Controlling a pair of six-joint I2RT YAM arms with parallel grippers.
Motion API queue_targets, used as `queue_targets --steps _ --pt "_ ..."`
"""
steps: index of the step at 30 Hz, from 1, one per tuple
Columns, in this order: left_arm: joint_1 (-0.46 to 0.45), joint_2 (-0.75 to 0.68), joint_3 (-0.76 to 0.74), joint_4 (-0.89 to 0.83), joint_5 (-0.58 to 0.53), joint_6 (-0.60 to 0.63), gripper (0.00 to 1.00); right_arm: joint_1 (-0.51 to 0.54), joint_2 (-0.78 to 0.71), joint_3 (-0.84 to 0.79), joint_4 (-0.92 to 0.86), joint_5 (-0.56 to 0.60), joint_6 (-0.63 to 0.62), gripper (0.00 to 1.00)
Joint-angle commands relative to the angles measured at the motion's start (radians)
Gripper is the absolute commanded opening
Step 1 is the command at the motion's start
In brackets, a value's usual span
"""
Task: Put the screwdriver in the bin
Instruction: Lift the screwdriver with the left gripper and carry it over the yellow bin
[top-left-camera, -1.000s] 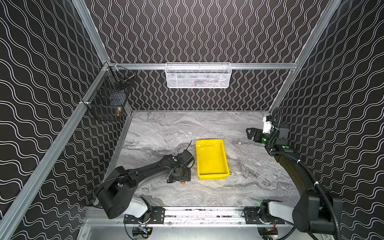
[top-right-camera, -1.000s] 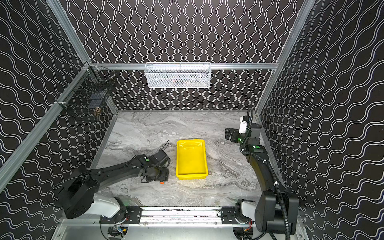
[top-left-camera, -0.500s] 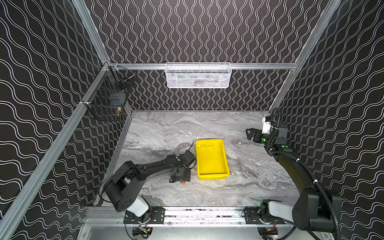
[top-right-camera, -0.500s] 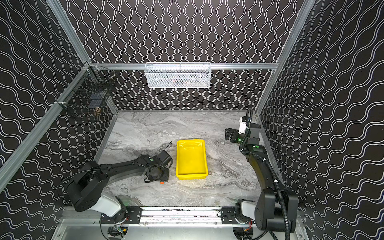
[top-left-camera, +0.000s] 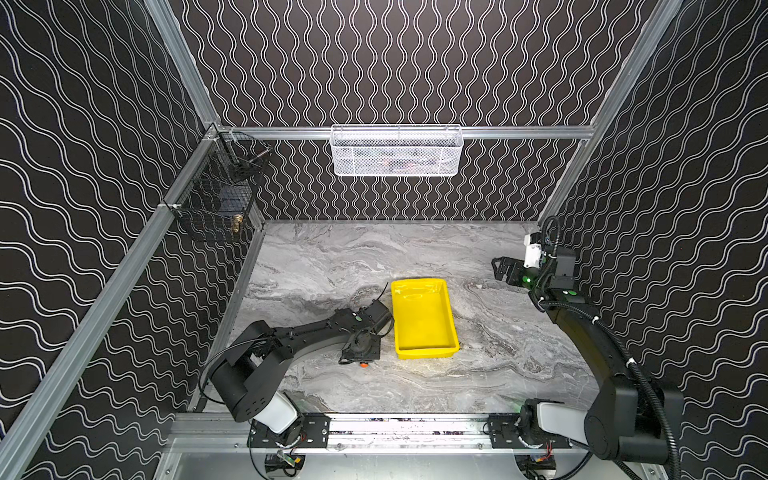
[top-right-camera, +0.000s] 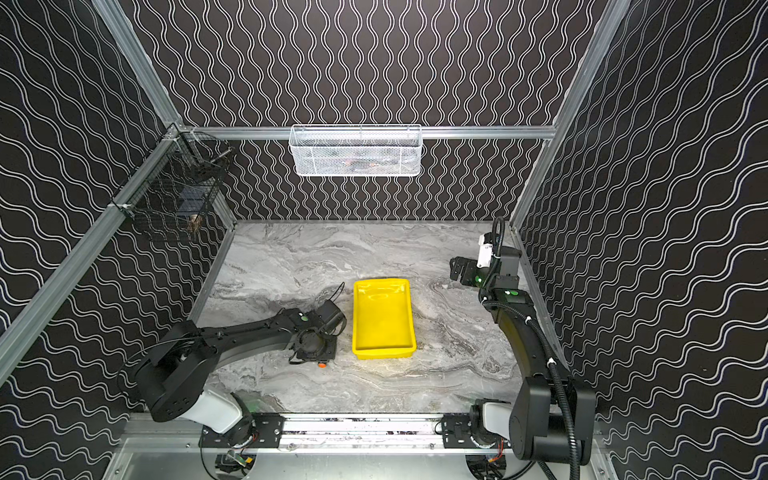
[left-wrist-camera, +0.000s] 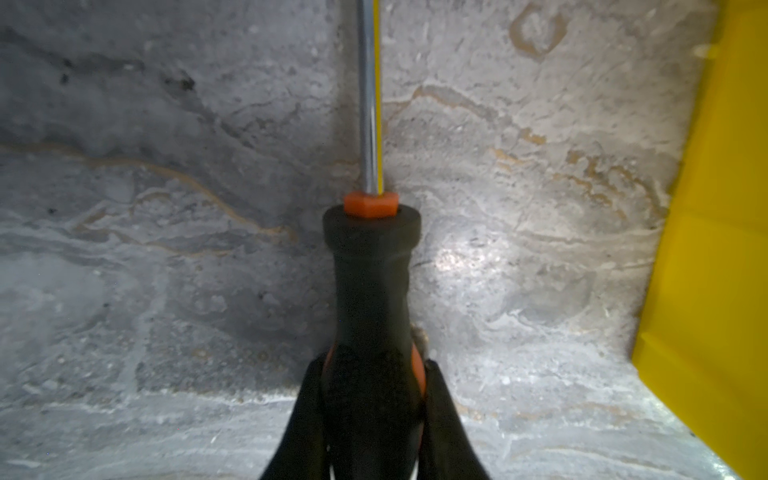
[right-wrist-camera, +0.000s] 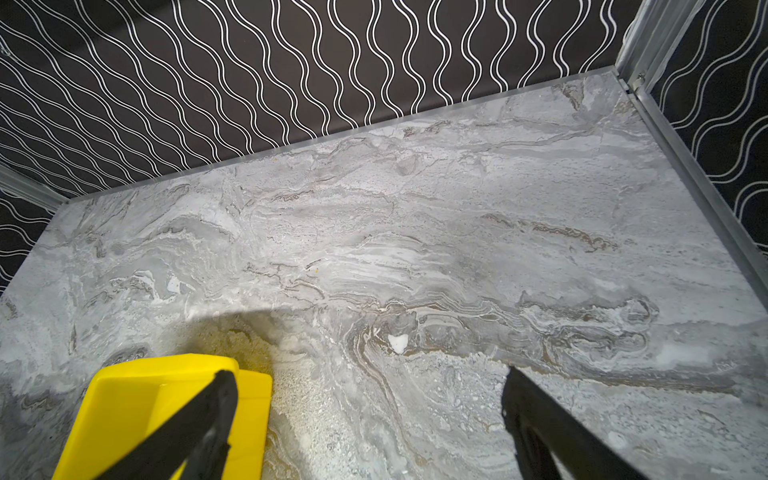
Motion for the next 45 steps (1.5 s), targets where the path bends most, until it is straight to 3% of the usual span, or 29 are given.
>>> queue_targets --steps 1,5,20,30,35,45 --pt "0.000 -0.019 0.001 0.001 -0.012 -0.009 0.11 0.000 -0.003 0.000 0.007 -0.007 -0.010 1.00" --pt "0.000 -0.035 0.014 -0.026 -0.031 -0.010 0.05 0.000 -0.015 0.001 0.006 -0.002 -0.011 1.00" --pt "0.000 -0.124 0.081 -0.127 -0.099 0.010 0.02 0.000 -0.049 -0.006 0.015 -0.017 -0.007 0.99" --pt "0.000 -0.163 0.273 -0.197 -0.209 0.111 0.00 0.000 -0.039 0.017 -0.006 -0.026 -0.010 0.99" --pt "-0.012 -0.096 0.374 -0.107 -0.171 0.195 0.00 0.000 -0.043 0.017 -0.008 -0.031 -0.008 1.00" --pt "-0.129 0.151 0.550 -0.007 -0.053 0.318 0.00 0.000 -0.082 0.020 -0.035 0.004 -0.018 0.99"
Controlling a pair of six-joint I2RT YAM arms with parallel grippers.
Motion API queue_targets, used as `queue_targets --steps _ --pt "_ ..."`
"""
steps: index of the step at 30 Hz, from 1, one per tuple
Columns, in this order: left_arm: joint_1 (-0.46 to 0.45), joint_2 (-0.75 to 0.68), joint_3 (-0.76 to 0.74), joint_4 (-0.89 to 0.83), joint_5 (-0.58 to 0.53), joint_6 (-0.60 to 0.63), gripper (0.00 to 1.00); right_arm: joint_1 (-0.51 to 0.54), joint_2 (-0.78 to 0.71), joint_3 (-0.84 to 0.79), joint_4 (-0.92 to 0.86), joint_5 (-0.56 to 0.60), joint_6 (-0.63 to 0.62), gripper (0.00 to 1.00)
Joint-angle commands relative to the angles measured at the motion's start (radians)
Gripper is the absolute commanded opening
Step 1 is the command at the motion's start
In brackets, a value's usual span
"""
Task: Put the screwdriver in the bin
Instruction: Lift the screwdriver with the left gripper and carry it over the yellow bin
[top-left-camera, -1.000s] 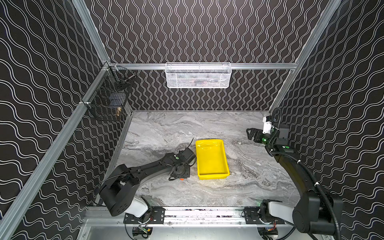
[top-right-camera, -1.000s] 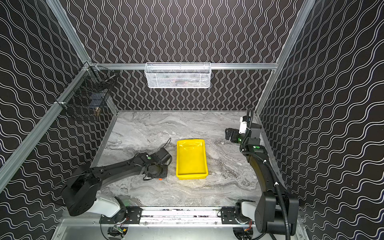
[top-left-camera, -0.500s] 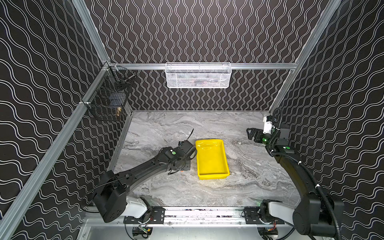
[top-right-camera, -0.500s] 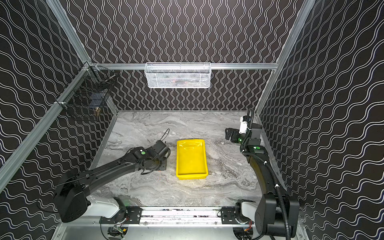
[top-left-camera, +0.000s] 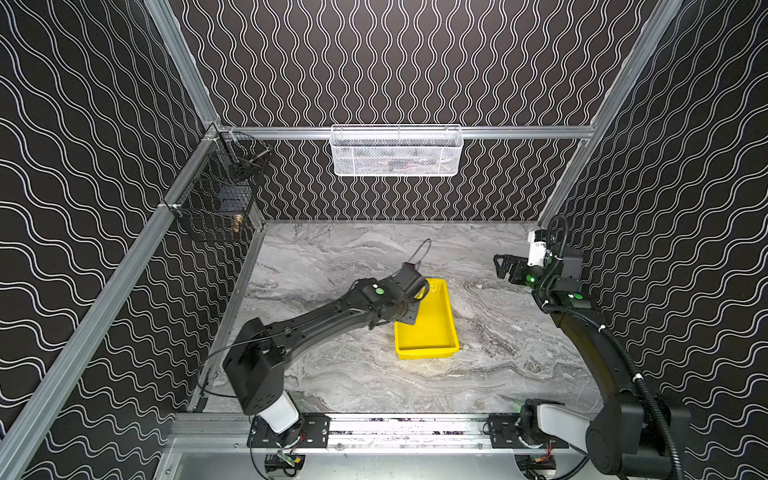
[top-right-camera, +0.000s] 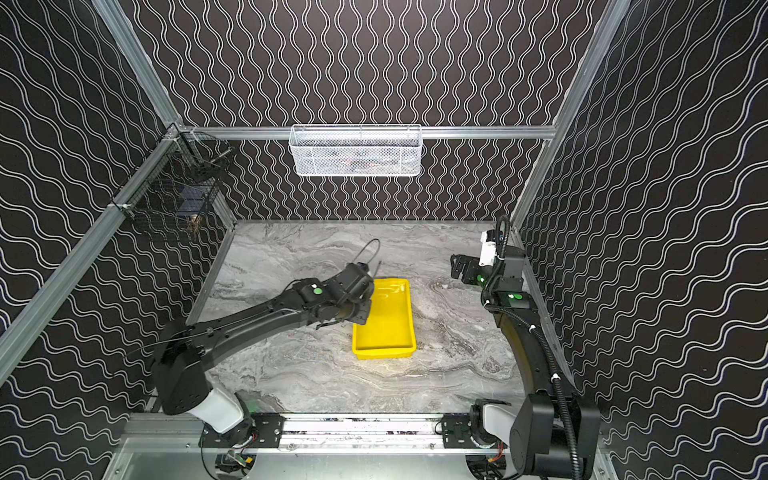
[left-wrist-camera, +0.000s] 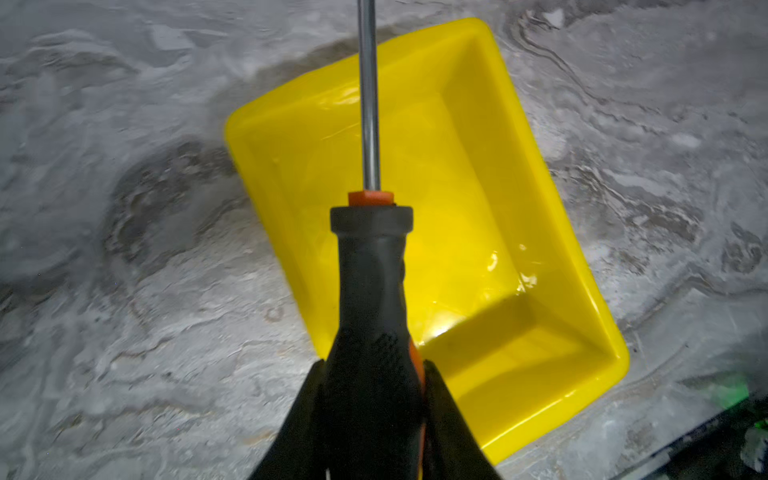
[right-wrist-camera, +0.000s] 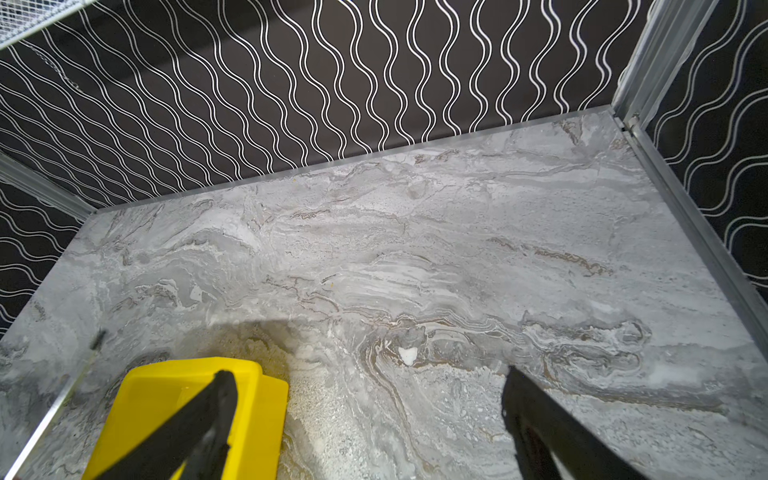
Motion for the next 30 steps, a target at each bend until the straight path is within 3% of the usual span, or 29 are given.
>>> queue_targets --steps 1,11,18,23,30 --pt "-0.007 0.055 0.020 0.035 0.069 0.053 0.00 0.000 -0.012 0.015 -0.027 0.020 -0.015 1.00" --pt "-0.041 0.133 -0.083 0.121 0.103 0.029 0.01 0.000 -0.012 -0.007 0.005 0.018 -0.004 0.99" --pt "-0.044 0.201 -0.096 0.172 0.084 0.032 0.09 -0.001 -0.008 -0.006 0.002 0.019 -0.006 0.99" --pt "-0.043 0.258 -0.073 0.173 0.086 0.035 0.16 0.000 -0.008 -0.002 -0.017 0.025 -0.010 1.00" --pt "-0.044 0.272 -0.064 0.158 0.062 0.025 0.39 0.000 -0.001 0.020 -0.045 0.020 -0.015 0.99"
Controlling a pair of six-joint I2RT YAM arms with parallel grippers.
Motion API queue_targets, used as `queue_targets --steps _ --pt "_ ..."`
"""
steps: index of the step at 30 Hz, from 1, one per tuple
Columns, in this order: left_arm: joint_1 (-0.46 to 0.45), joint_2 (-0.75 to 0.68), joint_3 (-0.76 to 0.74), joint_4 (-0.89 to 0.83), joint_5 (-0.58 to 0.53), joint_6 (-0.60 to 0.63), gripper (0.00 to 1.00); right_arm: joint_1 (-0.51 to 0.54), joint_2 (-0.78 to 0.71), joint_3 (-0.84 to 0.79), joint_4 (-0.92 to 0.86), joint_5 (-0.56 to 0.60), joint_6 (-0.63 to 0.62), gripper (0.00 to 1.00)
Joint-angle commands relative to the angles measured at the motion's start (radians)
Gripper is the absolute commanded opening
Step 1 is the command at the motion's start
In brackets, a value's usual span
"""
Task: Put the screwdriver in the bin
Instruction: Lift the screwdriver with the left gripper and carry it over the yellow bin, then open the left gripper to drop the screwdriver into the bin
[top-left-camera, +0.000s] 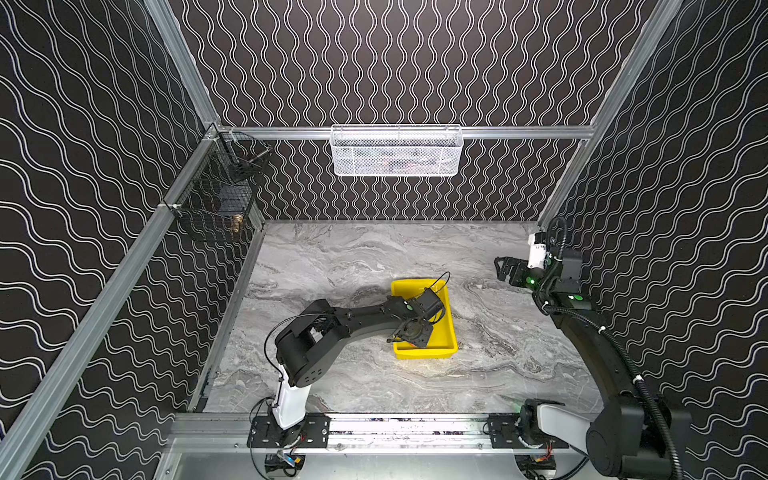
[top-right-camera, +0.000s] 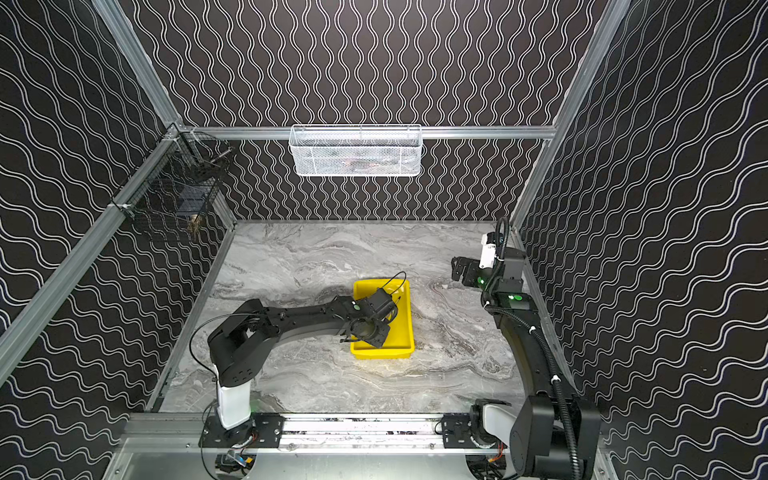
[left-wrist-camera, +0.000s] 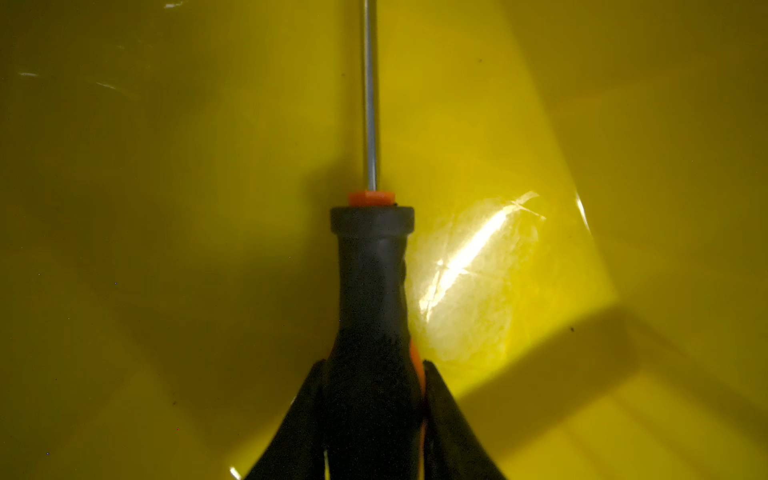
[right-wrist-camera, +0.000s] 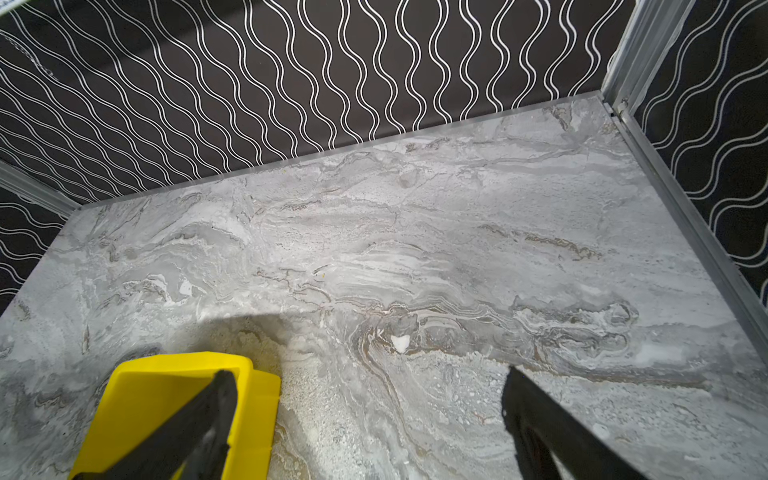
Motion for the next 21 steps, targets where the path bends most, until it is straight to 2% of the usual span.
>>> queue_targets --steps 1,9,13,16,18,21 --pt "-0.001 -0.003 0.007 0.001 -0.020 0.003 0.42 0.000 -0.006 0.011 0.003 0.004 -0.012 0.99" --pt "-0.001 -0.045 0.037 -0.021 -0.030 0.001 0.66 0.000 -0.006 -0.009 0.039 -0.004 -0.002 1.00" --pt "0.000 -0.096 0.080 -0.056 -0.024 0.000 0.79 0.000 0.008 0.039 -0.036 -0.015 -0.019 0.99" --pt "0.000 -0.141 0.115 -0.081 -0.021 0.008 0.92 0.000 -0.010 -0.006 0.039 -0.011 0.000 0.99" --pt "0.000 -0.182 0.128 -0.096 -0.041 0.012 0.97 0.000 -0.004 -0.015 0.065 -0.044 0.013 0.99" --pt "0.005 -0.241 0.152 -0.119 -0.107 0.047 0.99 -0.001 0.017 0.044 -0.037 -0.033 -0.015 0.99"
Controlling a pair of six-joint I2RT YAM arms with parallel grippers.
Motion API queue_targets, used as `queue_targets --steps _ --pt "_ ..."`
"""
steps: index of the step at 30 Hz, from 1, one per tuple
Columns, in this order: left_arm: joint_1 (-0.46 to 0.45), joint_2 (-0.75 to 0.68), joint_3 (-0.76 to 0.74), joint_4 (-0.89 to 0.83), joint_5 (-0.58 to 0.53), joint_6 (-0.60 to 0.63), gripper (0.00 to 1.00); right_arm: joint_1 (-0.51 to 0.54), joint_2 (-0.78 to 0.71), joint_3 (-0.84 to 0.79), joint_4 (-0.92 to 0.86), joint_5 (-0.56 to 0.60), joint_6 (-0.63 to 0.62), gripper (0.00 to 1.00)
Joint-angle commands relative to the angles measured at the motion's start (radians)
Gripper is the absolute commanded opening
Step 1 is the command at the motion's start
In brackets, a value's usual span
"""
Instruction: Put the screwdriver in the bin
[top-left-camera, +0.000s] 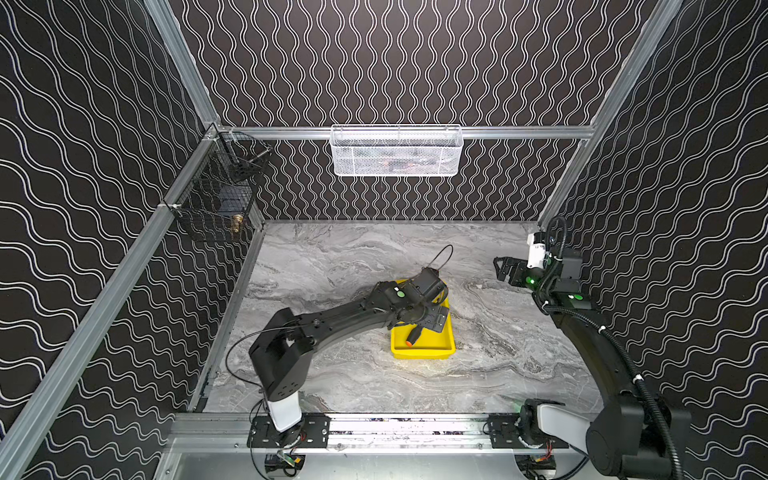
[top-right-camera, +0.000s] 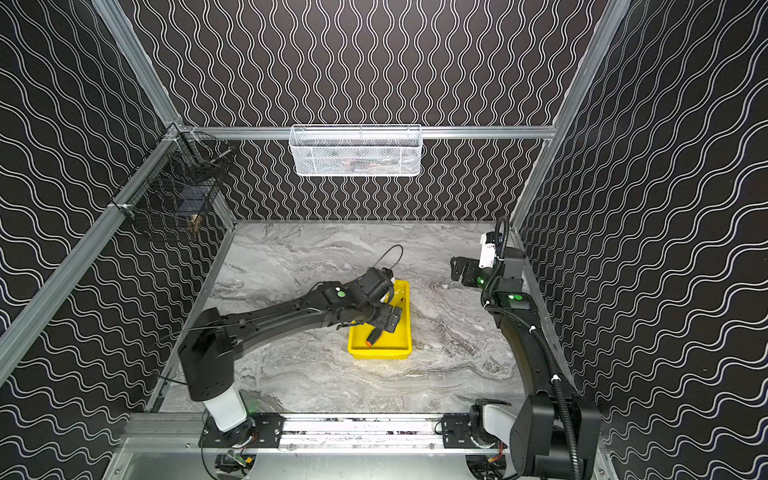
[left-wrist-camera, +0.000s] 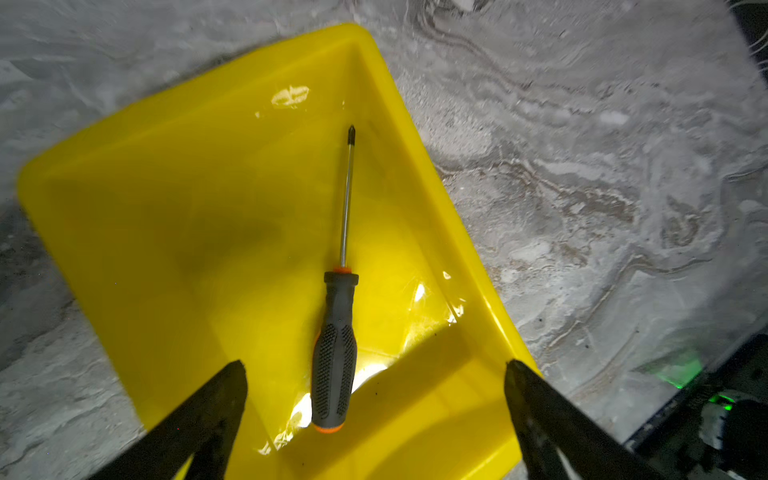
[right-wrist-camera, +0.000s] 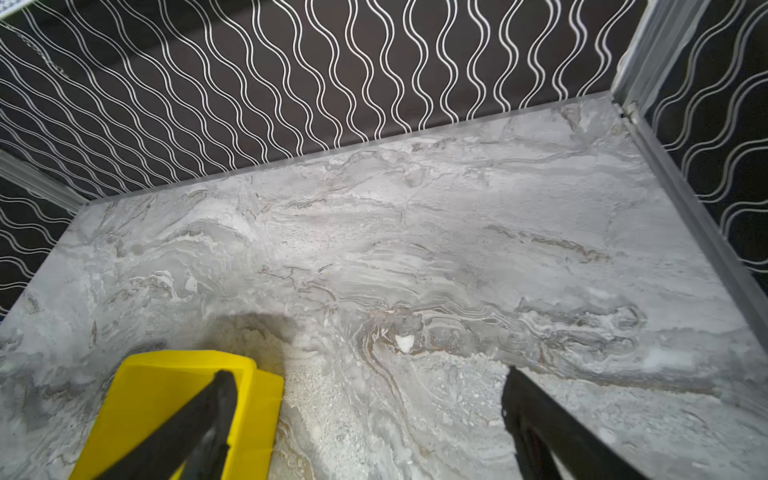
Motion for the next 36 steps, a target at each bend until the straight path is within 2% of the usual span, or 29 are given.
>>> queue_targets --steps 1,5,7,10,12,15,18,23,27,29,31,36 --pt "0.007 -0.051 0.034 -0.049 -0.092 0.061 0.99 0.000 0.004 0.033 -0.031 0.004 -0.006 1.00" --pt "0.059 -0.137 0.035 -0.037 -0.160 0.142 0.99 0.000 -0.016 -0.004 0.056 -0.046 0.026 1.00" --pt "0.123 -0.184 0.015 -0.015 -0.135 0.163 0.99 -0.001 -0.019 0.025 -0.002 -0.054 0.002 1.00" --pt "0.249 -0.257 -0.025 0.018 -0.058 0.191 0.99 -0.001 -0.040 0.021 -0.017 -0.005 0.001 1.00" --pt "0.323 -0.310 -0.060 0.038 -0.047 0.219 0.99 -0.001 -0.056 0.003 0.013 -0.031 0.011 1.00" --pt "0.407 -0.365 -0.096 0.064 -0.058 0.261 0.99 -0.001 -0.067 0.031 -0.040 -0.030 -0.008 1.00" --pt "0.450 -0.404 -0.116 0.083 -0.076 0.275 0.99 -0.001 -0.082 0.009 -0.005 0.000 0.014 1.00" --pt "0.534 -0.473 -0.254 0.259 -0.154 0.281 0.99 -0.001 -0.094 -0.006 0.048 -0.029 0.050 1.00" --pt "0.613 -0.492 -0.343 0.376 -0.119 0.263 0.99 -0.001 -0.097 -0.025 0.099 -0.013 0.076 0.99" --pt "0.661 -0.478 -0.356 0.384 -0.104 0.237 0.99 -0.001 -0.093 -0.027 0.111 -0.044 0.070 0.99" --pt "0.697 -0.462 -0.362 0.376 -0.102 0.205 0.99 -0.001 -0.092 -0.032 0.122 -0.004 0.089 1.00" --pt "0.708 -0.469 -0.459 0.429 -0.269 0.191 0.99 -0.001 -0.140 -0.082 0.172 0.113 0.130 1.00"
